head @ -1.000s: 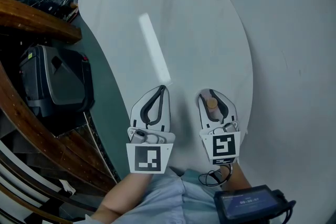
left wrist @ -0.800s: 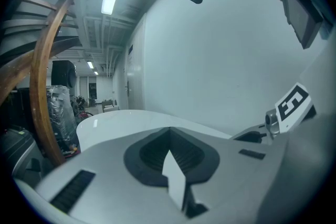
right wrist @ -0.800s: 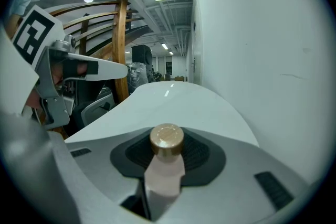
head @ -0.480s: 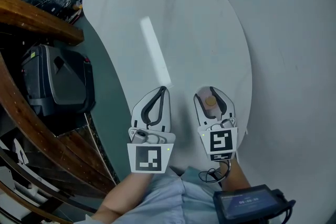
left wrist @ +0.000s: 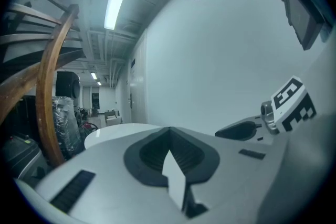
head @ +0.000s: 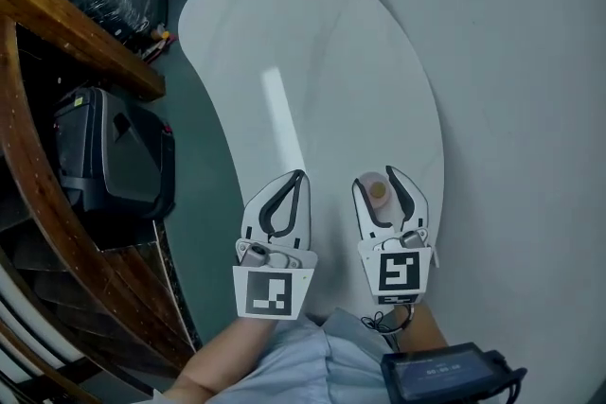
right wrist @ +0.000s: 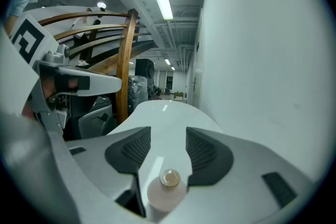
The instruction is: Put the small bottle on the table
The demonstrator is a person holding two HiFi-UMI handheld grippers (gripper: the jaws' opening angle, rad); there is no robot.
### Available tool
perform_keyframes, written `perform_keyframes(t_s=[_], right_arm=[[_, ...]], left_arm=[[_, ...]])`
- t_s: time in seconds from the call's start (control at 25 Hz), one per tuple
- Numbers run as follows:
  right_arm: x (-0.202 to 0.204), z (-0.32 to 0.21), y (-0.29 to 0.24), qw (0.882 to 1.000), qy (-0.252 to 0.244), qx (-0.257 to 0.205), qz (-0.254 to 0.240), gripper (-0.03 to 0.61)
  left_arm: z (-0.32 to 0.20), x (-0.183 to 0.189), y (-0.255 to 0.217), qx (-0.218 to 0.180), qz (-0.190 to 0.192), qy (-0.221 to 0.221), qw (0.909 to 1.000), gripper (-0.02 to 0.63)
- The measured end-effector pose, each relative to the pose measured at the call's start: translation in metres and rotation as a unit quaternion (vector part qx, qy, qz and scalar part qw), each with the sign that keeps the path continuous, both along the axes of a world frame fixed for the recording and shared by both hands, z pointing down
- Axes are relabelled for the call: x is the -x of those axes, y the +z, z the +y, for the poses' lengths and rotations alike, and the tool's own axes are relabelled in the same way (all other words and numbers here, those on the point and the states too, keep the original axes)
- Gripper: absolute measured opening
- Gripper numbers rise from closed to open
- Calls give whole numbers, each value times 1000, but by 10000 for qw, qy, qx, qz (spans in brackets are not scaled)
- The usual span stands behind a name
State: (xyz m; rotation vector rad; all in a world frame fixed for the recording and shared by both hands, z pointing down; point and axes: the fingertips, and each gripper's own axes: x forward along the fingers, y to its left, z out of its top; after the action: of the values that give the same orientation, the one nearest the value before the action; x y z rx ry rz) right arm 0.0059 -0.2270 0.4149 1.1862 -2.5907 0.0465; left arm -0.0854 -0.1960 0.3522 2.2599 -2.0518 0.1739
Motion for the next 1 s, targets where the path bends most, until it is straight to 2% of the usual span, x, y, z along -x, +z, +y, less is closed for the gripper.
perform_keyframes(t_s=[0.08, 0.2, 0.24, 0.36, 0.4, 0.44, 0.52, 0.56, 1.0], right_arm=[[7, 2, -25, 9989, -104, -380, -239, 210], [12, 9, -50, 9971, -148, -477, -582, 199], [13, 12, -56, 9968, -139, -461, -634, 182], [12, 18, -66, 9976, 19, -405, -556, 75], [13, 20, -69, 9974, 41, -453, -566, 25], [14, 23, -72, 9974, 40, -458, -547, 20], [17, 28, -76, 9972, -18, -464, -590, 11], [19, 29, -78, 9965, -60, -501, -674, 8], [30, 37, -99, 9908, -250, -788, -1074, 0]], left_arm=[[2, -1, -12, -178, -14, 3, 9998, 0], [6, -4, -31, -448, -105, 38, 9989, 0], [8, -5, -37, -523, -142, 45, 9985, 0], [12, -4, -51, -744, -231, 16, 9970, 0], [13, -3, -55, -808, -400, 52, 9959, 0], [15, -3, -58, -848, -770, 166, 9933, 0], [18, -3, -65, -868, -1619, 441, 9820, 0], [20, -3, -67, -876, -1777, 480, 9790, 0], [24, 3, -73, -950, -1712, 337, 9801, 0]])
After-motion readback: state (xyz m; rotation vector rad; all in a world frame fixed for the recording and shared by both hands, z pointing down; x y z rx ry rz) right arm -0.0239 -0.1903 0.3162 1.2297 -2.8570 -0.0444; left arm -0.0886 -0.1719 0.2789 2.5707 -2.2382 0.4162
